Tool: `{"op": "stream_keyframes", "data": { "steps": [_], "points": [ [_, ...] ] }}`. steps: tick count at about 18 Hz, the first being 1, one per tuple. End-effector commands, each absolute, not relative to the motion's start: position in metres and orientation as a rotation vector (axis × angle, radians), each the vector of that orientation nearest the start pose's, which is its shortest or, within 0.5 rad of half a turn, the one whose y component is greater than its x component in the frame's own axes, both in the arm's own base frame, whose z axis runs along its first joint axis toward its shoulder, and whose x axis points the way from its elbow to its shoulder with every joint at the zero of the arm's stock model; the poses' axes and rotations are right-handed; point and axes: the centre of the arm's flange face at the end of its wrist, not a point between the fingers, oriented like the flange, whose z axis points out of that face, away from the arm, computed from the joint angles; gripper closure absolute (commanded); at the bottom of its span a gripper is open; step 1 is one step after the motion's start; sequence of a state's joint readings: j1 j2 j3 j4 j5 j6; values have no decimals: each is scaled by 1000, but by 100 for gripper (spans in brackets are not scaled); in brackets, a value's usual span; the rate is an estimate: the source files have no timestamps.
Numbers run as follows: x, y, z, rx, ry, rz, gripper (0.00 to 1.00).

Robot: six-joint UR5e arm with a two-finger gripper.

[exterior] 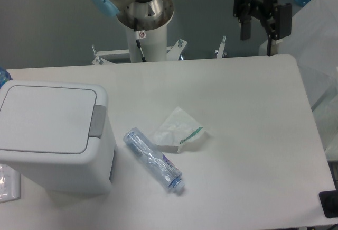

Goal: Open the trash can
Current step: 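Move the open gripper down toward the white trash can's lid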

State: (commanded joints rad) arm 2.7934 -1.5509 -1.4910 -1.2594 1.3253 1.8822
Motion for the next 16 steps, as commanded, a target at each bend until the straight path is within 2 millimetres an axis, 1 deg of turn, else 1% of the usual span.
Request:
{"op": "stream_keyframes", "data": {
  "steps": [4, 5, 8, 10, 12, 13, 15, 16],
  "points": [
    [-422, 325, 583, -2660, 950, 584, 0],
    [-420, 327, 584, -2664, 901, 575, 0],
    [-407, 350, 579, -2664, 770, 514, 0],
    [-405, 353, 582, -2673, 659, 498, 0],
    [-402, 361, 584, -2661, 512, 453, 0],
    [-400, 367, 583, -2650, 442, 426, 0],
    [-397, 380, 586, -2624, 318, 426, 0],
    [-393, 390, 583, -2618, 265, 409, 0]
  ]
}}
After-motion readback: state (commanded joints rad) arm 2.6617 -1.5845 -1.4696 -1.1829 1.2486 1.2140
